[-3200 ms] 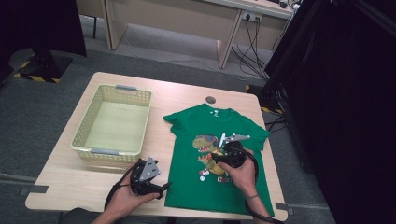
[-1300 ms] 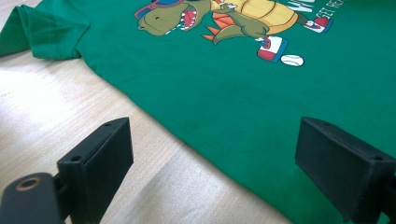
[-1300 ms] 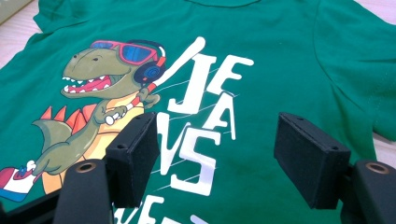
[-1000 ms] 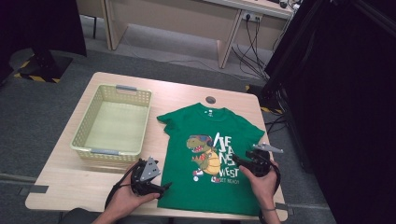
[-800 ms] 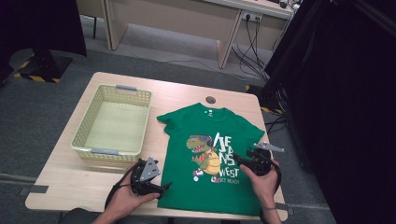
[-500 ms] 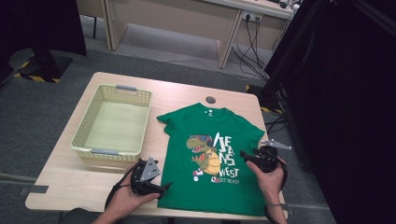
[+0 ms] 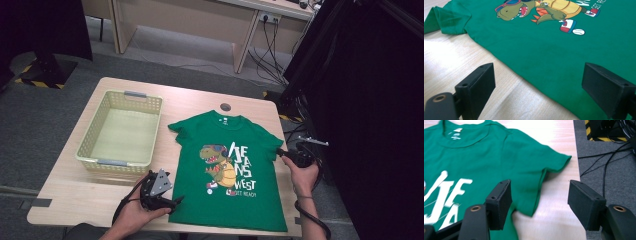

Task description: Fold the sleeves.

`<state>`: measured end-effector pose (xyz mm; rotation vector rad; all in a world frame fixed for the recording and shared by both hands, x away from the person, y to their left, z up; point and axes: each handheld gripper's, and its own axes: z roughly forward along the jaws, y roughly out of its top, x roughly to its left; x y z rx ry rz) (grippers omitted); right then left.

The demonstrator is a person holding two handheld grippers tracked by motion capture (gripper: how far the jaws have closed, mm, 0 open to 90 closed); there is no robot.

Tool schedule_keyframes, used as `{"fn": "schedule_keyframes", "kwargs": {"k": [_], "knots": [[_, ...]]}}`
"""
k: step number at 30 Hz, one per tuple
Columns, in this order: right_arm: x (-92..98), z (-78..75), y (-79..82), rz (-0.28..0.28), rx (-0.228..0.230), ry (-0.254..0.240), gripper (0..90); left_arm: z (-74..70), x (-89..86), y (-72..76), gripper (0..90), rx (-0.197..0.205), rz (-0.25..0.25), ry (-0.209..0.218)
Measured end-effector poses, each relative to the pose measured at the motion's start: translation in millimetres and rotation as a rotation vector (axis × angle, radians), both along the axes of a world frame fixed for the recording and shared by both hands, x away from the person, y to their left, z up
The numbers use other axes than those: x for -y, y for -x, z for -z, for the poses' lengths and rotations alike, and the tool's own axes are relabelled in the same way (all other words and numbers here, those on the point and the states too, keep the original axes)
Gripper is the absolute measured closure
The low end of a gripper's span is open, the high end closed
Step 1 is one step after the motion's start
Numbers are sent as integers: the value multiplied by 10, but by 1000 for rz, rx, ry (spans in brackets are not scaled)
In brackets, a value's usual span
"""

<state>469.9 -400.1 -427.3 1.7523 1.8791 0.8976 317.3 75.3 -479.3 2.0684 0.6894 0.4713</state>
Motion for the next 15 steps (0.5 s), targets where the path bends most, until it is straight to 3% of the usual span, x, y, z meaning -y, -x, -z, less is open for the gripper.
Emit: {"fn": "schedule_keyframes", "kwargs": {"k": [7,15], "knots": [[36,55,-284,42,-47,1,361,0,2,-2,110,-1,4,-4],[84,129,-448,82,-83,-2,370,0,2,-1,109,-1,5,-3]]}}
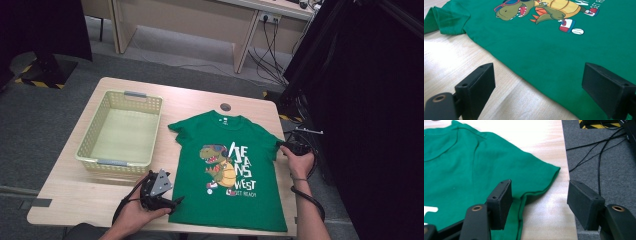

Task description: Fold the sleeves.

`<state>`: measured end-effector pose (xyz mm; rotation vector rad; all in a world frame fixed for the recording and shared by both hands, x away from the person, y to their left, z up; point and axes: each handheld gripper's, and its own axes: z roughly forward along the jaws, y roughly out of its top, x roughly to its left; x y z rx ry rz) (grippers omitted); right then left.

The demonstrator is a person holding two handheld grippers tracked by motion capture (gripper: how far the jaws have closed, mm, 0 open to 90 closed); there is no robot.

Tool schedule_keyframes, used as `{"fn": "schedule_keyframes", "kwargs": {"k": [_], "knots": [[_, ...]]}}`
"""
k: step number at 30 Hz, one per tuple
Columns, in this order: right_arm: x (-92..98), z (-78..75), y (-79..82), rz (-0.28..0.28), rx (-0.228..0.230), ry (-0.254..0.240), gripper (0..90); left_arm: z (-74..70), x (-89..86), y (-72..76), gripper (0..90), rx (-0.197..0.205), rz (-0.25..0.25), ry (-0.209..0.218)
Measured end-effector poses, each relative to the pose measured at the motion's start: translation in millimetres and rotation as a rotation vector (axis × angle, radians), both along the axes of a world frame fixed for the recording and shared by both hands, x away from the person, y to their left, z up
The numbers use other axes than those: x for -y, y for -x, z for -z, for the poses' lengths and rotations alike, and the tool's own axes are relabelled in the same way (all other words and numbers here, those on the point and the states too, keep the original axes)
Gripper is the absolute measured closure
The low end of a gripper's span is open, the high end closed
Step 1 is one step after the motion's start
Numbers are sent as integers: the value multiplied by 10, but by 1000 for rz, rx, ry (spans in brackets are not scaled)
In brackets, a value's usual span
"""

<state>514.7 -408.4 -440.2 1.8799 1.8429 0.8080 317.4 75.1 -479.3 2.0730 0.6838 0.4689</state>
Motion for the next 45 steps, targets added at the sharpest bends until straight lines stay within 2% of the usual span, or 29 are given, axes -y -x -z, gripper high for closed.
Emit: {"fn": "schedule_keyframes", "kwargs": {"k": [6,14,18,23,31,37,42,45], "knots": [[-21,68,-54,-2,-30,2,378,1,2,1,109,3,0,-1],[-61,135,-79,-22,-49,14,444,0,-1,0,109,0,1,1],[-78,155,-72,-31,-35,34,488,0,0,2,109,2,2,0],[-109,165,-65,-56,-20,76,600,0,2,1,109,1,3,-4],[-180,172,-60,-82,-4,73,816,2,7,7,110,7,5,-5],[-287,103,-28,-97,36,165,830,2,9,6,110,6,5,-5],[-376,25,14,-110,73,186,829,1,9,10,110,9,7,-10],[-449,-30,50,-130,99,214,826,2,14,10,110,5,7,-9]]}}
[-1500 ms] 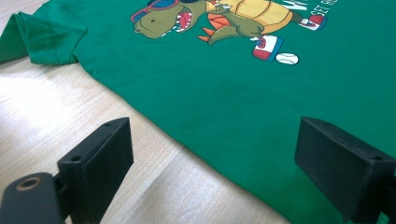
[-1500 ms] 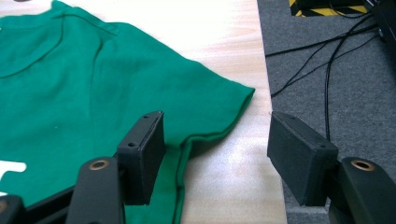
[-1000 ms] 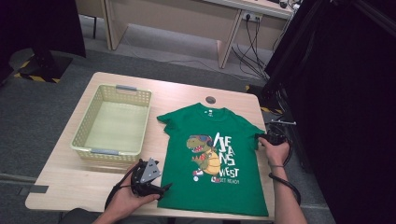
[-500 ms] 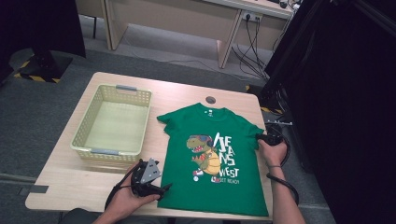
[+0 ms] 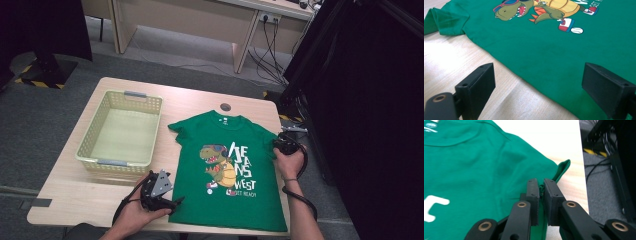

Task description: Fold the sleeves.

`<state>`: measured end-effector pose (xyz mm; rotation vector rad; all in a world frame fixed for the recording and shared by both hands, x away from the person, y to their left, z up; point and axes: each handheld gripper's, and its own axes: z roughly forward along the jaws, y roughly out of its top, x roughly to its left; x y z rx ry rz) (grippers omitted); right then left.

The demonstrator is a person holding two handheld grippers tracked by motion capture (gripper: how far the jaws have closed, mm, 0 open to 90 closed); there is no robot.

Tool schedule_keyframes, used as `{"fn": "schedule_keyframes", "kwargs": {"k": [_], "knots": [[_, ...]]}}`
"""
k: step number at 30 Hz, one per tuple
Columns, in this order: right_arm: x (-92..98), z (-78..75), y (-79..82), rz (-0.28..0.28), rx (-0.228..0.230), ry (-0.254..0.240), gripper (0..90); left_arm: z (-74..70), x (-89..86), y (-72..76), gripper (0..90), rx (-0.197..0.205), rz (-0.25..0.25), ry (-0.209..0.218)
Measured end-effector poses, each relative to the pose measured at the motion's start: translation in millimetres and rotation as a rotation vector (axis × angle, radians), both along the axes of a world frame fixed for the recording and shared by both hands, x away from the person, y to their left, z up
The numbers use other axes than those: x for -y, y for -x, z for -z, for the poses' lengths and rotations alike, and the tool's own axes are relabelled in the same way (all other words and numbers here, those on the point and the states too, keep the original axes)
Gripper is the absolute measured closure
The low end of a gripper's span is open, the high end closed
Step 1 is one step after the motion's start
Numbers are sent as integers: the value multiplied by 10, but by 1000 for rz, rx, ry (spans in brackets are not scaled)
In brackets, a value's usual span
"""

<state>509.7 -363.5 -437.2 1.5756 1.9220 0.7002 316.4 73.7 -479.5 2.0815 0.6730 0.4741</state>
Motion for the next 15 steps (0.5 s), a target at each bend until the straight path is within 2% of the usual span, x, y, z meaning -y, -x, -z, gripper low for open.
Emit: {"fn": "schedule_keyframes", "kwargs": {"k": [8,15], "knots": [[-216,-123,78,-74,46,50,822,1,4,3,110,2,1,-2],[-410,-121,133,-168,61,69,820,1,5,4,110,3,2,-3]]}}
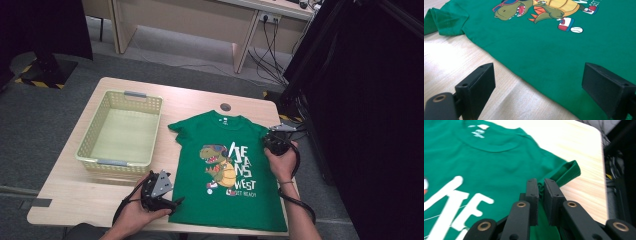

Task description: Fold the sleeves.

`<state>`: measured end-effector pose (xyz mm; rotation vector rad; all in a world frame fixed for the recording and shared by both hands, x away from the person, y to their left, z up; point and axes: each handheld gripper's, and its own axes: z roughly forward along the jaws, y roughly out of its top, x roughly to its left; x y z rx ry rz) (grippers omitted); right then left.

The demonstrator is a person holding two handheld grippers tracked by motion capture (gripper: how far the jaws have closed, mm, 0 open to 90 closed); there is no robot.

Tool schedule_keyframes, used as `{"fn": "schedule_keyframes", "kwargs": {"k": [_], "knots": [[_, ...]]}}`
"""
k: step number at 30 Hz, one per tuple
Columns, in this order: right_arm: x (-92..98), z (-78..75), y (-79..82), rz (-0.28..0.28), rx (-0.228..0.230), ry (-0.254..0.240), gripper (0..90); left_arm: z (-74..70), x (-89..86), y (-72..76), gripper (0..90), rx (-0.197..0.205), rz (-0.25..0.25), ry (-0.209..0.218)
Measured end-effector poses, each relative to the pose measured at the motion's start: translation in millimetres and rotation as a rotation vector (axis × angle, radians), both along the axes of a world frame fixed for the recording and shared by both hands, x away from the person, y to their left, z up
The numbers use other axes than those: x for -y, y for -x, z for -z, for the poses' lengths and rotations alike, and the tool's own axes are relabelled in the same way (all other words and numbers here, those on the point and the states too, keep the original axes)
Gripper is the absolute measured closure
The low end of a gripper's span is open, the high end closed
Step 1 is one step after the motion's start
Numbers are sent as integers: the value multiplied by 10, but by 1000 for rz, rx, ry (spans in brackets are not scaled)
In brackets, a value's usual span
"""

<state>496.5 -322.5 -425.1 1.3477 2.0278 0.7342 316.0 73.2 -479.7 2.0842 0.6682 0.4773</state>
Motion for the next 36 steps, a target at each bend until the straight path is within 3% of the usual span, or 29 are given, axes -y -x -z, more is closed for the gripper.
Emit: {"fn": "schedule_keyframes", "kwargs": {"k": [11,14,18,25,30,36], "knots": [[-216,89,61,-168,-39,8,759,0,3,2,110,1,1,-2],[-235,70,79,-183,-36,-7,733,0,3,1,109,1,1,-1],[-164,14,61,-125,-18,-35,706,1,5,3,110,2,2,-3],[1,104,13,0,-87,-9,698,1,4,3,110,1,3,-2],[7,214,45,20,-131,-1,704,1,8,6,110,3,5,-7],[-51,284,78,8,-148,4,726,0,7,6,110,3,5,-7]]}}
